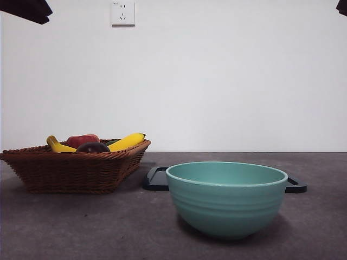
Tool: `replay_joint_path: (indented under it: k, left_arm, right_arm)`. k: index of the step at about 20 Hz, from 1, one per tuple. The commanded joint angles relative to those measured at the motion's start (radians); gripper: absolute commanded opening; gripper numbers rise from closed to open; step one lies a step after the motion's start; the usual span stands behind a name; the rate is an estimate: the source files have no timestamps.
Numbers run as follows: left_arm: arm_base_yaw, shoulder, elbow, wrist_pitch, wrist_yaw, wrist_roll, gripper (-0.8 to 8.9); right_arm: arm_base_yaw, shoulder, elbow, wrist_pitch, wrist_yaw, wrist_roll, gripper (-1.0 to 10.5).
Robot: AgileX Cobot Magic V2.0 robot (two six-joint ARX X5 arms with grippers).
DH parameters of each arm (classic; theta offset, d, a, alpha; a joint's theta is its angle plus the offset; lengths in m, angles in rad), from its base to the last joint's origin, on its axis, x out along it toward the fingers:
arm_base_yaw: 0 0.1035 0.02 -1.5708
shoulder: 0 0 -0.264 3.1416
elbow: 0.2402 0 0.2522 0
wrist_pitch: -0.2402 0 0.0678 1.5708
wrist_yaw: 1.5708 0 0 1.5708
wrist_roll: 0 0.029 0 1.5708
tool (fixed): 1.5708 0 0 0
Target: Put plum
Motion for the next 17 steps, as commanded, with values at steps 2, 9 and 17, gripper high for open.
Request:
replay_joint_path:
  k: [2,9,17]
  left_arm:
    - [-0.003,0.008,0.021,0.005,0.004,0.008,0.09]
    - [-0.003,0.008,0.021,0.005,0.005,0.008,0.09]
    - [-0.003,-0.01,0.021,0.005,0.005,0.008,0.09]
  right_arm:
    - [0.008,0.006,0.014,0.005,0.0,-0.005,0.1]
    - [0.008,0.006,0.014,0.014,0.0,-0.005,0.1]
    - [0.008,0.006,0.014,0.048,0.0,-0.005,0.1]
